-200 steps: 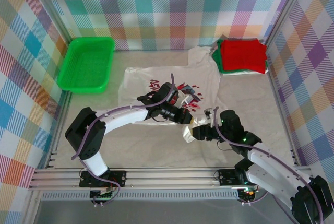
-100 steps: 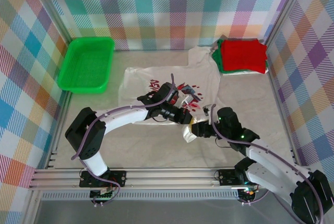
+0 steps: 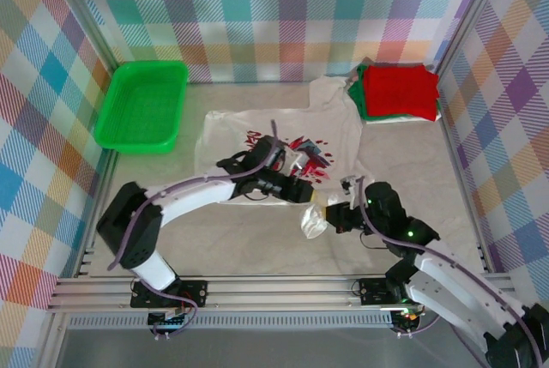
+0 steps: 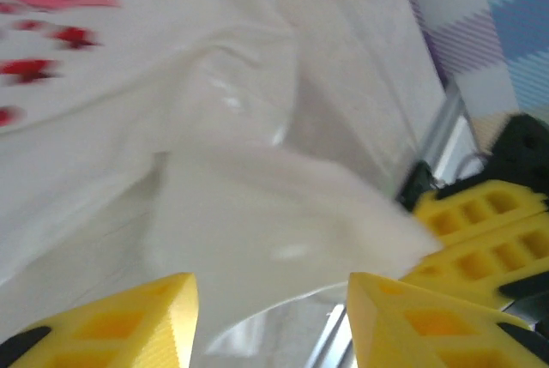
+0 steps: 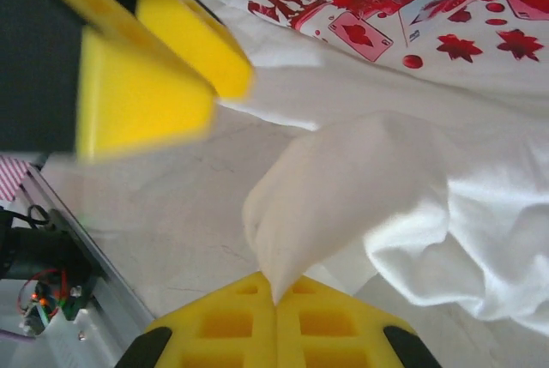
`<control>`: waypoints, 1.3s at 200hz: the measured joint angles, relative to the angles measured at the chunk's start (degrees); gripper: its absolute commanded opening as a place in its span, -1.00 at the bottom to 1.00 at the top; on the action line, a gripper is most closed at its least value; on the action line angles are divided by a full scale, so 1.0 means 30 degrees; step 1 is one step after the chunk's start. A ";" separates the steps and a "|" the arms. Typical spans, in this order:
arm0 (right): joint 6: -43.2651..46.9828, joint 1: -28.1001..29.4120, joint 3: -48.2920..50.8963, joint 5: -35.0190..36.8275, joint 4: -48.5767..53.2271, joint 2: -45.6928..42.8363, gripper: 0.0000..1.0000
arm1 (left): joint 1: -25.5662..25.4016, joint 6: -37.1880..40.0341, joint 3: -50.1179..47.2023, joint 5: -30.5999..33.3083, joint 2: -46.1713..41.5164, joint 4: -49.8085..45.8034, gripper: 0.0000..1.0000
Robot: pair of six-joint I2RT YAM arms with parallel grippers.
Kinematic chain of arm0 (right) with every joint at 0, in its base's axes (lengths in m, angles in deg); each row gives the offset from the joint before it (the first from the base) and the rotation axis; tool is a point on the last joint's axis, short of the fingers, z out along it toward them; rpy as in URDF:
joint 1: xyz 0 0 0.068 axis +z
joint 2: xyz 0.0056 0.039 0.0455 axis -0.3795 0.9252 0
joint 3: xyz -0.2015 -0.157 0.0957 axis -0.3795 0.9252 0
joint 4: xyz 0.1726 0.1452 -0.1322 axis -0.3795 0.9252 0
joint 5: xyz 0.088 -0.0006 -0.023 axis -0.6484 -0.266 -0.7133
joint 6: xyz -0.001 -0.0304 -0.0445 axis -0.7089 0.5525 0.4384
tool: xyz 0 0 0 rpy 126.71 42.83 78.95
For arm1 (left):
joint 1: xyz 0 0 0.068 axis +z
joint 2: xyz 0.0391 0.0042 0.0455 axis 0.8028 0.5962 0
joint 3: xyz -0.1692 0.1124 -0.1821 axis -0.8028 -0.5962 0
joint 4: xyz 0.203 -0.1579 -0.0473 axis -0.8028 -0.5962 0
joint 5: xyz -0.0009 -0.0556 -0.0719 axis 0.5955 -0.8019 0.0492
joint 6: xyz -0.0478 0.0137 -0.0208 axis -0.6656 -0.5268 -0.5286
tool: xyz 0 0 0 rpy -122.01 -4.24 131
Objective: Fold and stack the t-shirts
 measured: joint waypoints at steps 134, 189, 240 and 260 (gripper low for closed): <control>-0.8393 0.0000 0.1508 0.5187 0.8954 -0.6819 -1.00 | 1.0703 -0.3810 -0.7555 0.7803 -0.5144 -0.7366 0.01; -0.8102 0.0000 0.1362 0.5639 0.7147 -0.5559 -1.00 | 1.0710 -0.3235 -0.6448 0.7388 -0.3177 -0.5340 -0.08; -0.7963 0.0000 0.1406 0.6054 0.6703 -0.5559 -1.00 | 1.0710 -0.2790 -0.5289 0.7206 -0.1559 -0.4430 -0.13; -0.7963 0.0000 0.1494 0.6142 0.6419 -0.5523 -1.00 | 1.0710 -0.2798 -0.5282 0.7227 -0.1042 -0.4503 -0.16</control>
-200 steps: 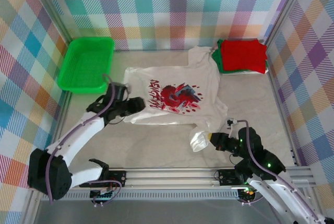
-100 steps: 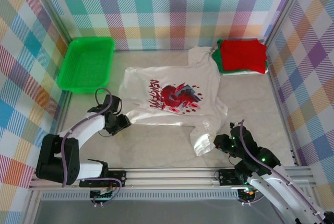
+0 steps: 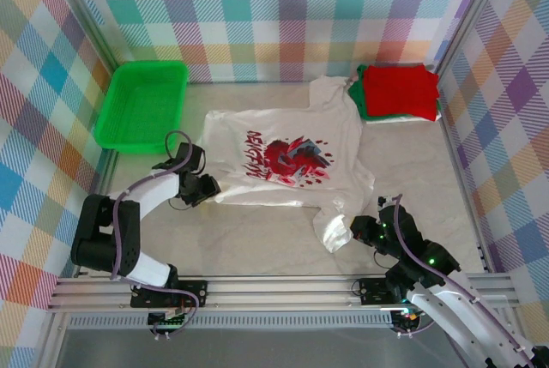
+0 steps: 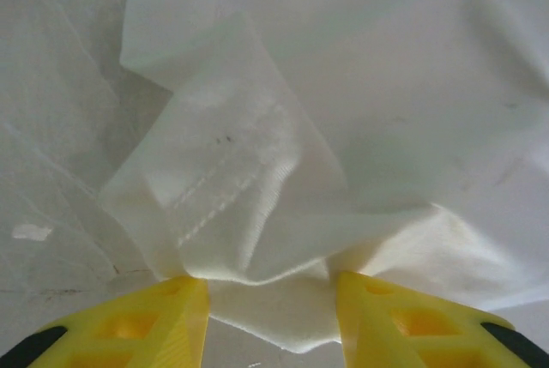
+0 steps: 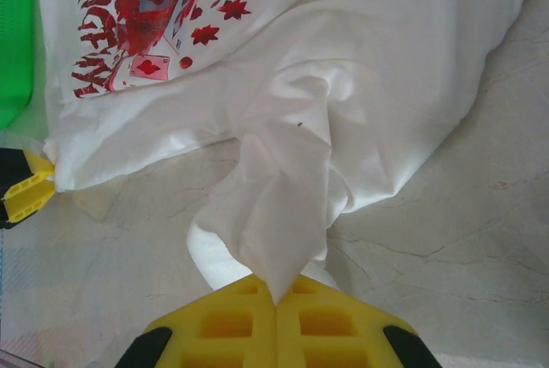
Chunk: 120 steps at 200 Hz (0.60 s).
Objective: Fold and stack the t-shirts
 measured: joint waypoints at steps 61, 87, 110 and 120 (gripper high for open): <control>0.0015 0.0000 0.0015 0.0539 -0.0510 0.0328 -1.00 | 0.0000 0.0015 0.0481 0.0561 0.0182 -0.0182 -0.57; 0.0066 0.0000 0.0015 0.0874 -0.0597 0.0357 -1.00 | 0.0000 -0.0015 0.0852 0.0641 0.0182 -0.0153 -1.00; 0.0124 0.0000 -0.0146 0.1282 -0.0474 0.0342 -1.00 | 0.0000 0.0066 0.0954 0.0634 0.0015 -0.0401 -1.00; 0.0131 0.0000 -0.0393 0.1479 -0.0211 0.0277 -1.00 | 0.0000 0.0066 0.0954 0.0634 -0.0364 -0.0787 -1.00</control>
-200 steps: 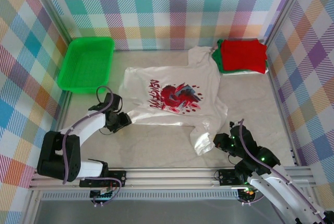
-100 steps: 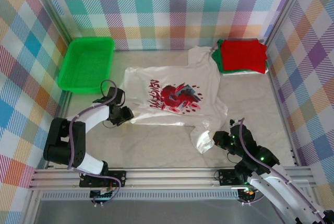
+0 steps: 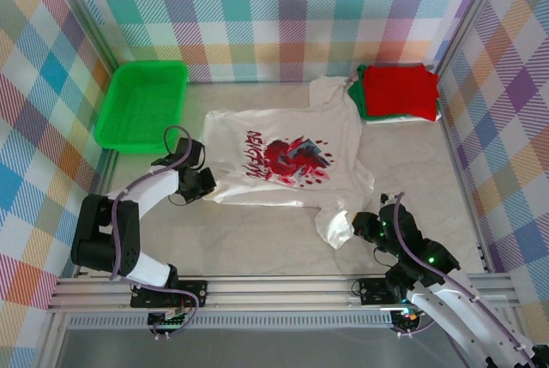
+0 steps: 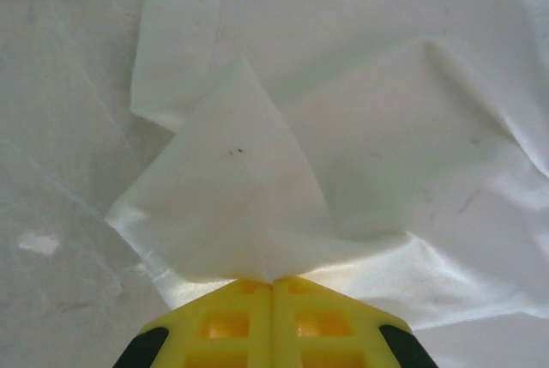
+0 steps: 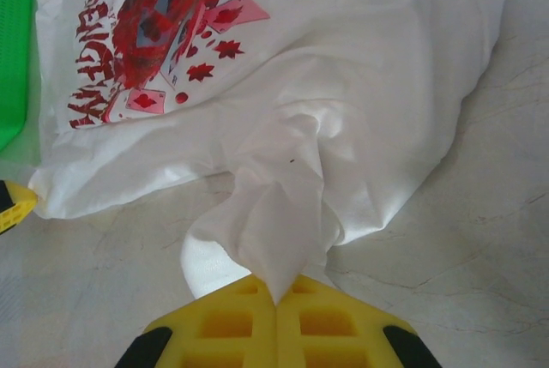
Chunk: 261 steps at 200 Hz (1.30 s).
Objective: Fold and stack the t-shirts
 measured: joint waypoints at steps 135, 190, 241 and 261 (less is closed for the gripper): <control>0.2397 0.0000 -0.5253 0.3315 0.1807 0.2076 -1.00 | 0.0452 0.2820 0.4823 -0.0415 -0.2943 -0.6382 -0.91; 0.2608 -0.0015 -0.5348 0.3854 0.1851 0.2288 -1.00 | 0.0466 0.3504 0.4590 -0.0291 -0.3366 -0.7074 -0.72; 0.3031 -0.0022 -0.5501 0.3840 0.1770 0.2871 -1.00 | 0.0466 0.2375 -0.0423 -0.1260 -0.3993 -0.6091 -0.20; 0.3038 -0.0036 -0.5479 0.3774 0.1545 0.3286 -1.00 | 0.0466 0.2084 -0.1173 -0.1035 -0.3483 -0.5610 -0.08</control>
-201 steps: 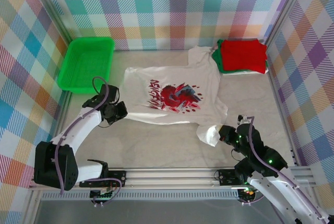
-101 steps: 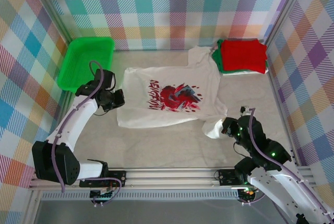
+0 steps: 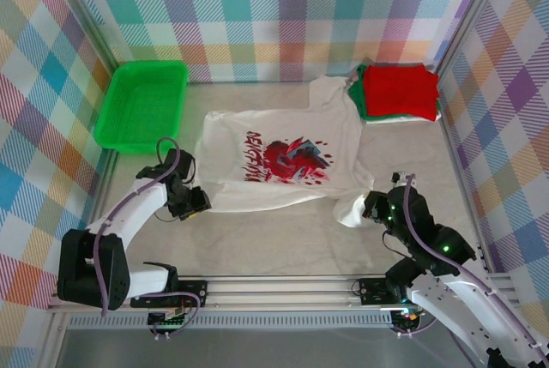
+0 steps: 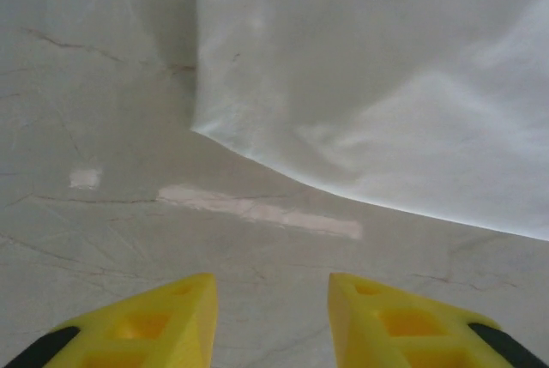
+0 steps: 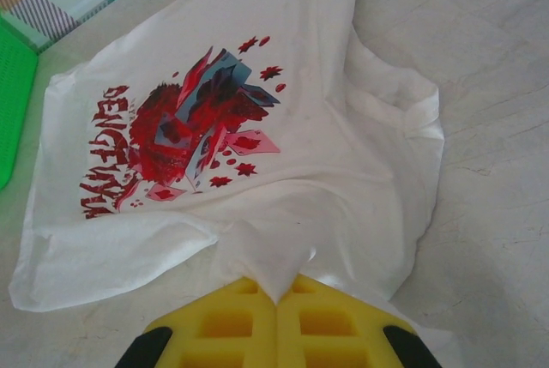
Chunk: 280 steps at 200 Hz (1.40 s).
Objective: Fold and stack the t-shirts
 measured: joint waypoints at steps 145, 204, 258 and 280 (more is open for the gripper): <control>0.0058 -0.1690 -0.0430 -0.0240 0.0197 0.0335 -1.00 | 0.0386 0.0066 0.0809 0.2331 -0.0007 0.2375 -0.97; 0.0277 -0.2025 -0.0328 -0.1158 -0.0211 0.0772 -1.00 | 0.0911 -0.0168 0.0175 0.1712 0.1763 0.3060 -0.03; 0.0262 -0.2339 0.0306 -0.1610 -0.0729 0.1005 -1.00 | 0.0903 -0.0284 -0.0168 0.0080 0.3548 0.5275 -0.33; 0.0270 -0.2521 0.0342 -0.1734 -0.0765 0.1202 -1.00 | 0.0889 -0.0554 -0.0430 -0.0335 0.3628 0.5785 -0.65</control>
